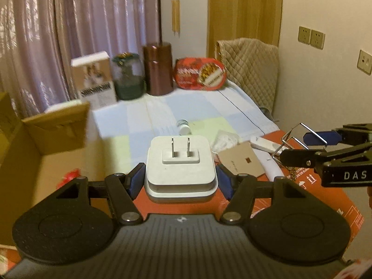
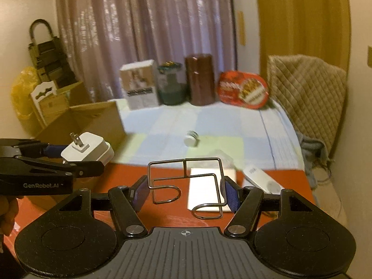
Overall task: Organize rigid objects
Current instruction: 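Carry the white adapter and wire rack over the cardboard box with both tools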
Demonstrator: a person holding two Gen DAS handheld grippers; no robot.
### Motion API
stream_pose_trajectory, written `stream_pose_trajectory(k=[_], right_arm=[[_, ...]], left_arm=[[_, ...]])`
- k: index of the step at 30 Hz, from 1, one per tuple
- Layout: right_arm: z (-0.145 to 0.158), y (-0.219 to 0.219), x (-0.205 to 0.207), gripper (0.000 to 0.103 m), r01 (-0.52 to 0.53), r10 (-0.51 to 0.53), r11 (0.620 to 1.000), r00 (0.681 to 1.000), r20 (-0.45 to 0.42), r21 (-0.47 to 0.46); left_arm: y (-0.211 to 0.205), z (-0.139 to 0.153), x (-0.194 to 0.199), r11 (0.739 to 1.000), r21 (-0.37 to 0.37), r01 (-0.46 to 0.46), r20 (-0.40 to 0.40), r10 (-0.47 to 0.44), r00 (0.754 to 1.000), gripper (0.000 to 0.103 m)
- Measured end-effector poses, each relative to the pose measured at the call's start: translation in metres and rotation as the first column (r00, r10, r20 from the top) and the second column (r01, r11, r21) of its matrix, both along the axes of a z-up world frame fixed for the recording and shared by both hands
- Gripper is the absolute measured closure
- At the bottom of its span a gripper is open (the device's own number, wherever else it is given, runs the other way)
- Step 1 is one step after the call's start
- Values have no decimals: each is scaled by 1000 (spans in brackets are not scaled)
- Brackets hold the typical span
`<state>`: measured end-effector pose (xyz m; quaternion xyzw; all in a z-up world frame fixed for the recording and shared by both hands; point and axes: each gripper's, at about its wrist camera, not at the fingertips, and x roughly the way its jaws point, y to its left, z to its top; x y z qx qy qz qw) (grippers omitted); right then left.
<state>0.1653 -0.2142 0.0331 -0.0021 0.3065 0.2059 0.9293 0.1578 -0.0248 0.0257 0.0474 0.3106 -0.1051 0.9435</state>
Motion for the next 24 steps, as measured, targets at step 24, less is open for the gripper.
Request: stream_pose_trajectory(k=[24], right_arm=[[35, 161, -8, 40, -248, 246, 967, 968, 48, 52]], left_arm=[[167, 46, -49, 971, 35, -236, 41, 235, 971, 43]])
